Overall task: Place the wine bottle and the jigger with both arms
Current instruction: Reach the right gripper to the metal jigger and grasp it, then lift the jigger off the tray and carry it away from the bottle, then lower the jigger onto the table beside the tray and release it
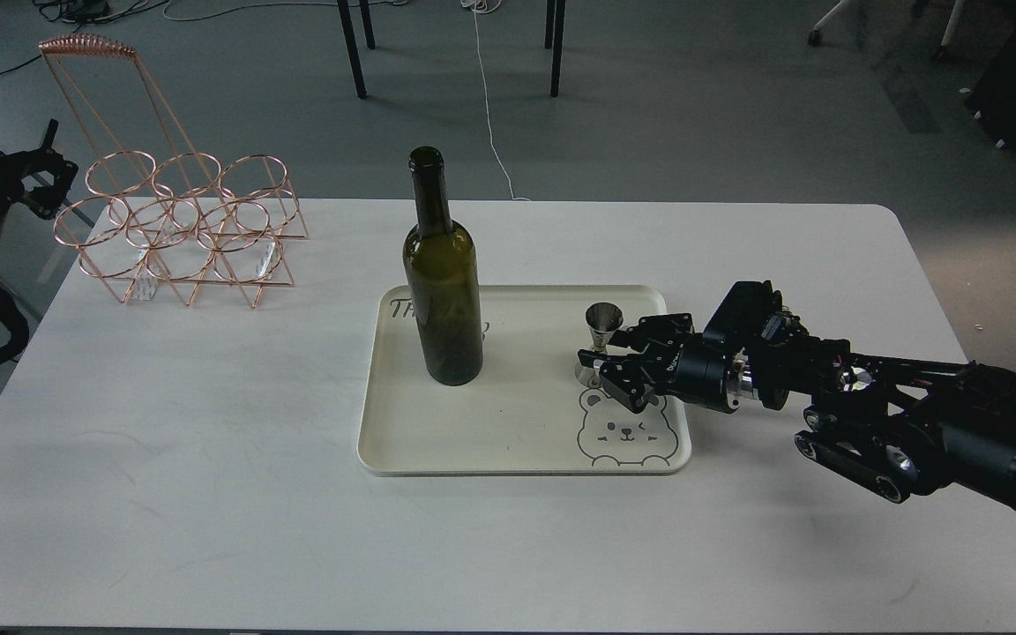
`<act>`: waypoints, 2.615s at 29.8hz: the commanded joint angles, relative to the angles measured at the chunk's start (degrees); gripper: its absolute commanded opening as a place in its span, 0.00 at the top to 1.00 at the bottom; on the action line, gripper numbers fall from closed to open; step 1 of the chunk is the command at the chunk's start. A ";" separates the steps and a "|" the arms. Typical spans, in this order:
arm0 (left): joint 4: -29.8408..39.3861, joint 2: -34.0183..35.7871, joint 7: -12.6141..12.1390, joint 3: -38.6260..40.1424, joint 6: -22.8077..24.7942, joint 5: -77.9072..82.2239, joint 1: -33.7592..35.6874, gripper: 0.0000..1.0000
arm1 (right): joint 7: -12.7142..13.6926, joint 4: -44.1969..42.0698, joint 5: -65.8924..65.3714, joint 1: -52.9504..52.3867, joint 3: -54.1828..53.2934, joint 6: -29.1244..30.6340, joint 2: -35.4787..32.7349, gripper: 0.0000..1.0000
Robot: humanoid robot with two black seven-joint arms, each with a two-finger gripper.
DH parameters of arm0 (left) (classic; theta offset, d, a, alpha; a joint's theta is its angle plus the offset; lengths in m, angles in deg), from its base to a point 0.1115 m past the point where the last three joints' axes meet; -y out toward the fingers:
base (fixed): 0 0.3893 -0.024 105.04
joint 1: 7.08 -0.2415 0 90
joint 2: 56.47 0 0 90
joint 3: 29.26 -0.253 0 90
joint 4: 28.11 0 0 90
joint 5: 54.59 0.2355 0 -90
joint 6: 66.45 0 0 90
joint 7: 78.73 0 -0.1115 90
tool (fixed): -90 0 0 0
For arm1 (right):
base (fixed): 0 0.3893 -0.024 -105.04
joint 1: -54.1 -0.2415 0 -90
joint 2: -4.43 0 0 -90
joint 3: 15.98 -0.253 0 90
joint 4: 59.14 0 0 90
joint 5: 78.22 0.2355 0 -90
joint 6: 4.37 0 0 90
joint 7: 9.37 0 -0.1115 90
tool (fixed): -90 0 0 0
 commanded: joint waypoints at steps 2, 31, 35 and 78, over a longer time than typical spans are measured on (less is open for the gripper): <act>-0.01 0.00 -0.01 -0.01 0.00 0.00 0.03 0.02 | 0.00 -0.01 -0.04 -0.62 0.00 -0.12 -0.06 0.82; 0.87 1.23 -0.10 -0.10 0.00 0.17 0.47 0.02 | 0.00 -2.21 11.63 3.76 -7.03 -11.42 -17.19 0.97; 1.05 1.23 -0.10 -0.10 0.00 0.17 0.47 0.02 | 0.00 -4.75 15.86 7.80 -7.12 -11.42 -18.08 0.97; 1.05 1.14 -0.10 -0.27 0.00 0.17 2.58 0.02 | 0.00 10.87 21.67 19.41 -6.94 -11.42 -32.48 0.10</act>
